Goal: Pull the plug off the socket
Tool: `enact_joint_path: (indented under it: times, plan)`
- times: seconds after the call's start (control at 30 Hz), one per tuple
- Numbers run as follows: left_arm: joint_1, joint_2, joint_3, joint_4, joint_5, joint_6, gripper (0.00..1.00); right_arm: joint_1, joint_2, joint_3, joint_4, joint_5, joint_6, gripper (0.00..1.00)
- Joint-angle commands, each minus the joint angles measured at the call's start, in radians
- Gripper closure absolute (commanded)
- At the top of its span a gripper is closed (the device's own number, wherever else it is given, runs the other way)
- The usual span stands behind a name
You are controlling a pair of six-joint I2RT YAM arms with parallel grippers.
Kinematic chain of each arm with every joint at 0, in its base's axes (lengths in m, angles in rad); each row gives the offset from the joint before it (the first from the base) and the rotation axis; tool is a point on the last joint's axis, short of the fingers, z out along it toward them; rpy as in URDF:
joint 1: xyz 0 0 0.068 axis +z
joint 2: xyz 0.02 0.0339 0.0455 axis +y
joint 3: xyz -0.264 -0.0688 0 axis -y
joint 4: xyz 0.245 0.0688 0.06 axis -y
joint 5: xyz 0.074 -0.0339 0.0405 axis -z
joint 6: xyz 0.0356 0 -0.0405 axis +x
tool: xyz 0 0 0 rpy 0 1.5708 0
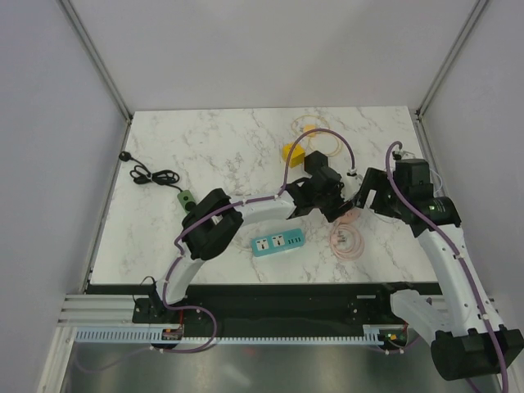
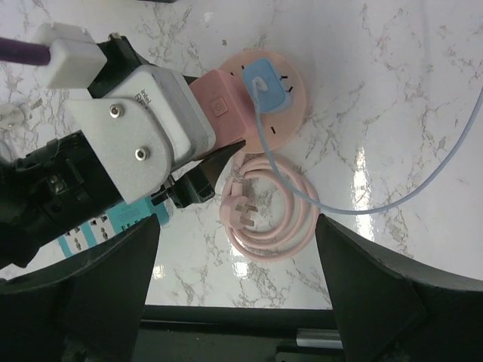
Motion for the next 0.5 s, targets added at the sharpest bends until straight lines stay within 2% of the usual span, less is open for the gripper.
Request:
enact_joint_path:
  times: [0.0, 0.07, 0.1, 0.17, 0.33, 0.47]
  plan:
    - [-0.007, -0.028, 0.004, 0.019, 0.046, -0.002, 0.73, -0.003, -0.039, -0.014, -0.033, -0.028, -0.004, 0.08]
    - [-0.007, -0.039, -0.004, 0.019, 0.056, -0.017, 0.79, -0.003, -0.056, -0.034, -0.039, -0.032, -0.001, 0.09]
    - [-0.002, -0.042, -0.010, 0.020, 0.065, -0.023, 0.90, -0.003, -0.061, -0.042, -0.044, -0.035, -0.001, 0.10]
    - [0.003, -0.049, -0.014, 0.020, 0.076, -0.055, 0.97, -0.003, -0.073, -0.070, -0.045, -0.034, 0.008, 0.11]
    - [0.050, -0.089, -0.057, 0.039, 0.174, -0.153, 0.98, -0.012, -0.119, -0.163, -0.016, -0.095, 0.086, 0.13]
    - [0.078, -0.115, -0.088, 0.079, 0.227, -0.201, 0.98, -0.017, -0.128, -0.252, 0.091, -0.126, 0.149, 0.15]
